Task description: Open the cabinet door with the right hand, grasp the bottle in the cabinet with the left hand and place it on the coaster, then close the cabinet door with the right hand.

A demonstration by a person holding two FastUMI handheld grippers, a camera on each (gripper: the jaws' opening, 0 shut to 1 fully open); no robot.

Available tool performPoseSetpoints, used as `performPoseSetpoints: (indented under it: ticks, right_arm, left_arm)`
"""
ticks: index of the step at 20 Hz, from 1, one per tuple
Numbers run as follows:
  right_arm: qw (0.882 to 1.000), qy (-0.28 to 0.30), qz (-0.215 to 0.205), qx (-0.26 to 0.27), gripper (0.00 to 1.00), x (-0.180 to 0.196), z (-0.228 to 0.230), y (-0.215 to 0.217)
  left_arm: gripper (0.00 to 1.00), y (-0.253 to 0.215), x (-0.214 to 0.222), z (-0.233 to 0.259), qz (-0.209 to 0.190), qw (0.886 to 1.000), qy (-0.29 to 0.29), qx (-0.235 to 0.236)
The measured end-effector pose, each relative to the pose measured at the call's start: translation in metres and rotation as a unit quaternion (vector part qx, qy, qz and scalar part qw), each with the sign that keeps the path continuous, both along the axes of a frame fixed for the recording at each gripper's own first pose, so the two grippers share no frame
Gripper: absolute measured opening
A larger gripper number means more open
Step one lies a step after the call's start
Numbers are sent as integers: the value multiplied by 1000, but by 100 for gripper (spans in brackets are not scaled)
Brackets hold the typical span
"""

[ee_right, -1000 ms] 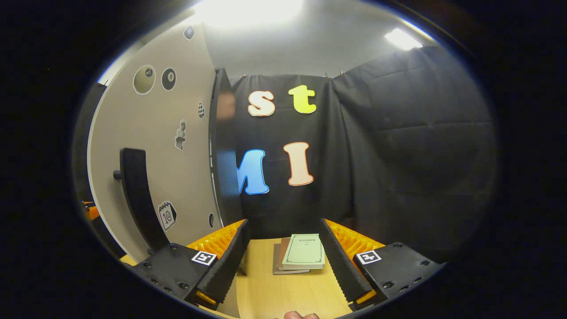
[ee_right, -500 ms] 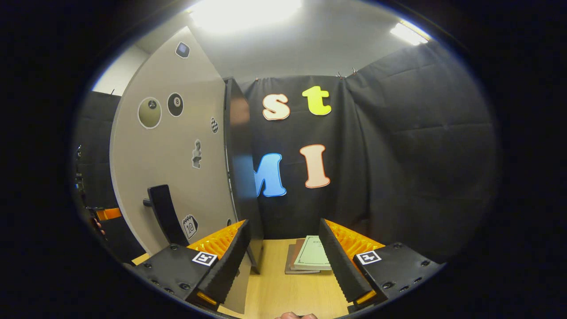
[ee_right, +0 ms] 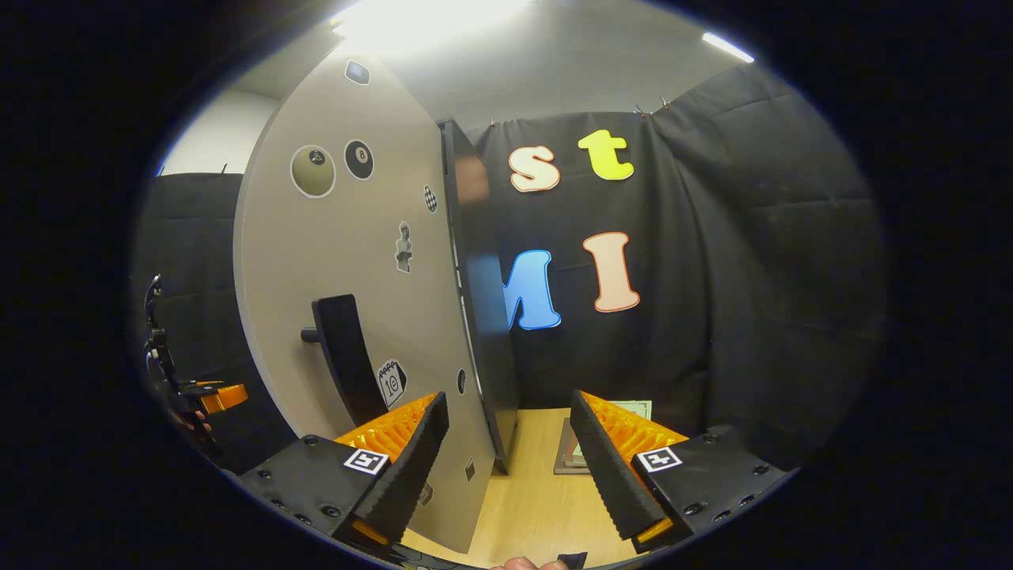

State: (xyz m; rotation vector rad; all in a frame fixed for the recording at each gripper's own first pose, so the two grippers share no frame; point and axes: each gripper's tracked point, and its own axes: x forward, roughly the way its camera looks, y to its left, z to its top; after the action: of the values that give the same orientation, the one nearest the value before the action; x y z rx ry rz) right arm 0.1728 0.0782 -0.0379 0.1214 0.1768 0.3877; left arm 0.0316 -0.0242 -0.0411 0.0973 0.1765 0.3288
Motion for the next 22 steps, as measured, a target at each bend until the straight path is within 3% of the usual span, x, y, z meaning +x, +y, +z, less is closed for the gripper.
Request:
performPoseSetpoints:
  ticks: [4, 11, 17, 22]
  right_arm:
    - [999, -7, -41, -9, 96, -8, 6, 7]
    - [992, -4, -119, -37, 96, -23, 9, 25]
    - [990, 10, -133, -36, 96, -40, 7, 78]
    - [992, 6, -119, -42, 96, -52, 9, 129]
  left_arm:
    - [89, 27, 13, -4, -29, 998, -11, -46]
    - [89, 121, 29, 4, -48, 999, 5, -9]
    - [87, 164, 54, 2, -71, 997, 8, 6]
    - [89, 178, 72, -6, -99, 995, 12, -11]
